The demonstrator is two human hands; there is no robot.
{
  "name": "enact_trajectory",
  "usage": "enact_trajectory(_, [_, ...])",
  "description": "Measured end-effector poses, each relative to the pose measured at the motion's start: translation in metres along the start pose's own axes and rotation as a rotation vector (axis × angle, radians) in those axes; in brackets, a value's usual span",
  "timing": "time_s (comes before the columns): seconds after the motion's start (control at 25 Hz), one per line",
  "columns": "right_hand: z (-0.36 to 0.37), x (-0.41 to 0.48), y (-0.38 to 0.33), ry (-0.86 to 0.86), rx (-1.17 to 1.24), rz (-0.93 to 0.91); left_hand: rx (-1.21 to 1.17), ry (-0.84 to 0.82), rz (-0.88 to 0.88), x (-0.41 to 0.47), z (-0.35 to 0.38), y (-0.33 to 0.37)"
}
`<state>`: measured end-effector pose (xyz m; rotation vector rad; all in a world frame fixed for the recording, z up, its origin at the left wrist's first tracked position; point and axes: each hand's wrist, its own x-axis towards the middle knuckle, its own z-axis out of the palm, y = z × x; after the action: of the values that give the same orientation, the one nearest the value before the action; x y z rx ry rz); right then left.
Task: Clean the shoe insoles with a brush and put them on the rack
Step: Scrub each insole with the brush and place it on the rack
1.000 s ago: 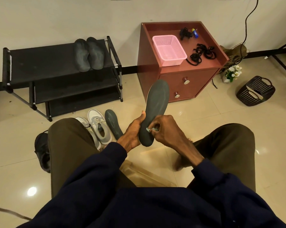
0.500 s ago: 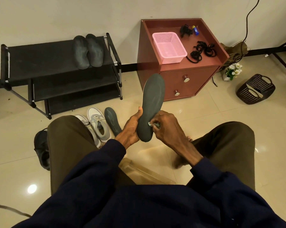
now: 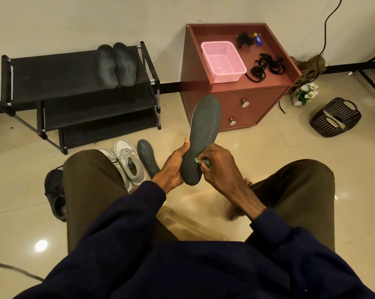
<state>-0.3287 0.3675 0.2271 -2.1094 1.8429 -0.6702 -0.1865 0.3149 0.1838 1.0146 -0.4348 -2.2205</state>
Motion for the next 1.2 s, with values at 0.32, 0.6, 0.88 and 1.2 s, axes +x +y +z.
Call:
enact_trajectory(0.32, [-0.007,-0.010,-0.011,-0.393,0.208,-0.021,-0.074,-0.063,-0.023,0.002,-0.006,-0.001])
enact_trajectory(0.6, [0.004,-0.002,-0.004,-0.075,0.154,-0.017,-0.004,0.014,-0.020,-0.003,0.002,-0.001])
enact_trajectory(0.88, [0.001,0.003,0.009,-0.115,0.054,0.021,0.030,0.018,-0.006,-0.003,0.002,-0.003])
enact_trajectory(1.2, [0.016,-0.003,0.010,0.043,0.099,0.076,0.009,0.074,-0.006,0.000,0.002,-0.003])
